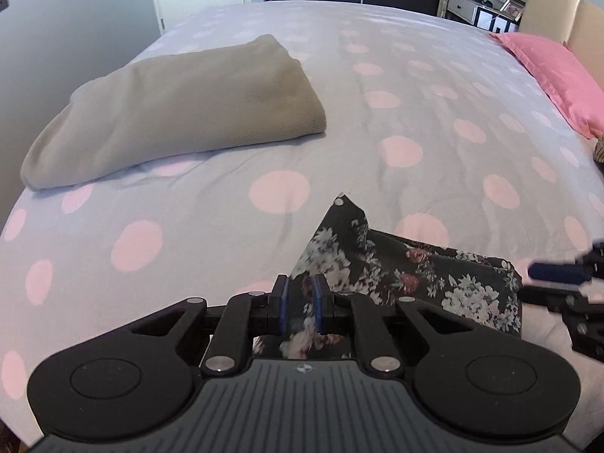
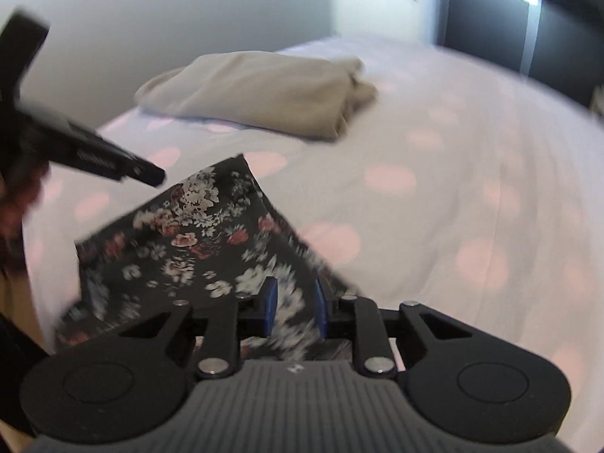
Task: Fold clothes
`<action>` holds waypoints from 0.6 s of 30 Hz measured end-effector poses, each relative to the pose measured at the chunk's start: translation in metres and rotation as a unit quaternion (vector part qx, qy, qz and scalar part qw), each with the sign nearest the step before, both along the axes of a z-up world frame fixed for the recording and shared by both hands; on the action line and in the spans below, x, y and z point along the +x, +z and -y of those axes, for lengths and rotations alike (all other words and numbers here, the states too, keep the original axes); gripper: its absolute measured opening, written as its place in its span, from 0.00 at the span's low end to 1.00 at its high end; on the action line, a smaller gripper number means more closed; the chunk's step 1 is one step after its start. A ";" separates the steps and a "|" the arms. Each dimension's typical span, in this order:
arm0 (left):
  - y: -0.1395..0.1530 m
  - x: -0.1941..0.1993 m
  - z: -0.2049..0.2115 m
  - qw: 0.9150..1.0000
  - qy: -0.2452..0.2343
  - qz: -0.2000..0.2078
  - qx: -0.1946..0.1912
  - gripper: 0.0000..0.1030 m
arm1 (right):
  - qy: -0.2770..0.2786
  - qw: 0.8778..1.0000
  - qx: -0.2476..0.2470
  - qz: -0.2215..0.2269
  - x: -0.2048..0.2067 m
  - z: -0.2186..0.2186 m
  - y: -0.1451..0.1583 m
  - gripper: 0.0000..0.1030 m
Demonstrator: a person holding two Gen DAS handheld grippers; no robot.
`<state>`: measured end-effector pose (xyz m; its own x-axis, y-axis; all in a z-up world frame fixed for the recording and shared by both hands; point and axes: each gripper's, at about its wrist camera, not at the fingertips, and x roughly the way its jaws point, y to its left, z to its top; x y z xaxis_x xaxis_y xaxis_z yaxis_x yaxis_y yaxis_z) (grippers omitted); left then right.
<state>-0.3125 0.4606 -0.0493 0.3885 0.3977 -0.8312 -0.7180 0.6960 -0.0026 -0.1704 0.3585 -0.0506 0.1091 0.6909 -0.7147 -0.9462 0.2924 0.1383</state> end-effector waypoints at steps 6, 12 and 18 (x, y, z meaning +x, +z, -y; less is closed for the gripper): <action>-0.040 0.011 -0.016 0.999 -0.005 -0.021 -0.026 0.10 | -0.089 0.995 -0.018 -0.046 0.003 0.002 -0.038 0.02; -0.063 0.010 -0.036 0.996 0.021 -0.011 -0.085 0.10 | -0.109 0.993 -0.039 -0.036 0.003 -0.002 -0.064 0.00; -0.055 0.008 -0.031 0.997 0.022 -0.021 -0.076 0.12 | -0.121 0.991 -0.043 -0.039 0.001 -0.003 -0.057 0.00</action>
